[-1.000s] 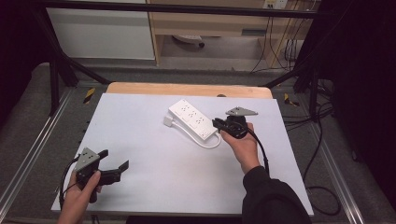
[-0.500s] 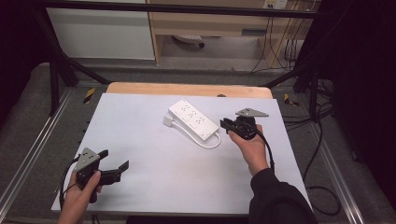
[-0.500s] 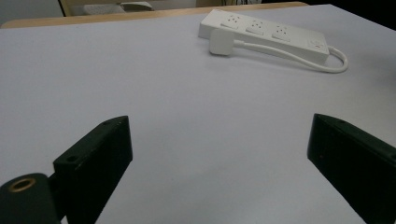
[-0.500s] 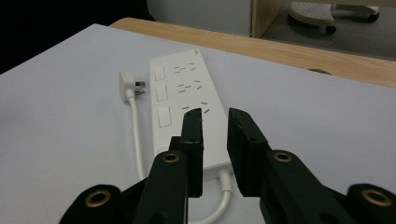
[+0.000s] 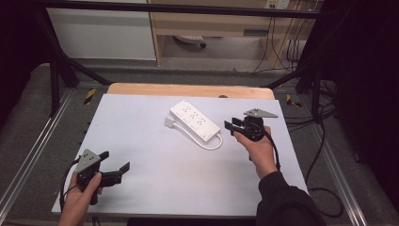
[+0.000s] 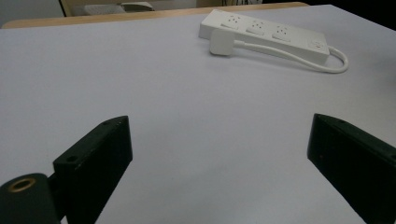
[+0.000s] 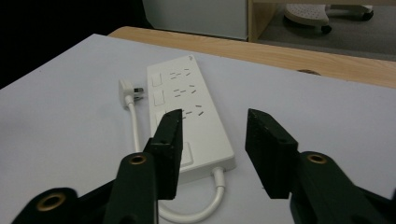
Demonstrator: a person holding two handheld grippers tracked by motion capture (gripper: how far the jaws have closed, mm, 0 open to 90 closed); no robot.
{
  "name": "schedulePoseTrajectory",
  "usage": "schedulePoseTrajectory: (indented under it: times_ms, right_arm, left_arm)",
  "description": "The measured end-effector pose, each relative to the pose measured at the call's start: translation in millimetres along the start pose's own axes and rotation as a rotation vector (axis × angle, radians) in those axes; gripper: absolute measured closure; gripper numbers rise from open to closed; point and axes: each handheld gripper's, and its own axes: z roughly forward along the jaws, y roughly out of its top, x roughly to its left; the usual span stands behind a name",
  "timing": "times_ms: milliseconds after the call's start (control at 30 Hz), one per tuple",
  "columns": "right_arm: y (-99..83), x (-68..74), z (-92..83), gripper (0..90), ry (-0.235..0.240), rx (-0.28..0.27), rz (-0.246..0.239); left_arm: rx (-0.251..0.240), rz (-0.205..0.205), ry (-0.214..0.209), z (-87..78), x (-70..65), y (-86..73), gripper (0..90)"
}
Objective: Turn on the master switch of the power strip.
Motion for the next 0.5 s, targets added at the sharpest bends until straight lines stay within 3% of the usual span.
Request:
schedulePoseTrajectory:
  times_ms: [233,500]
  right_arm:
    - [1.0,-5.6,-11.7,39.5,-0.021,-0.015,0.028]
    - [0.5,-9.8,-24.6,21.0,-0.013,-0.012,0.051]
  left_arm:
    - [0.002,0.000,-0.001,-0.5,-0.2,-0.2,6.6]
    - [0.001,-0.006,-0.001,-1.7,0.3,-0.8,6.5]
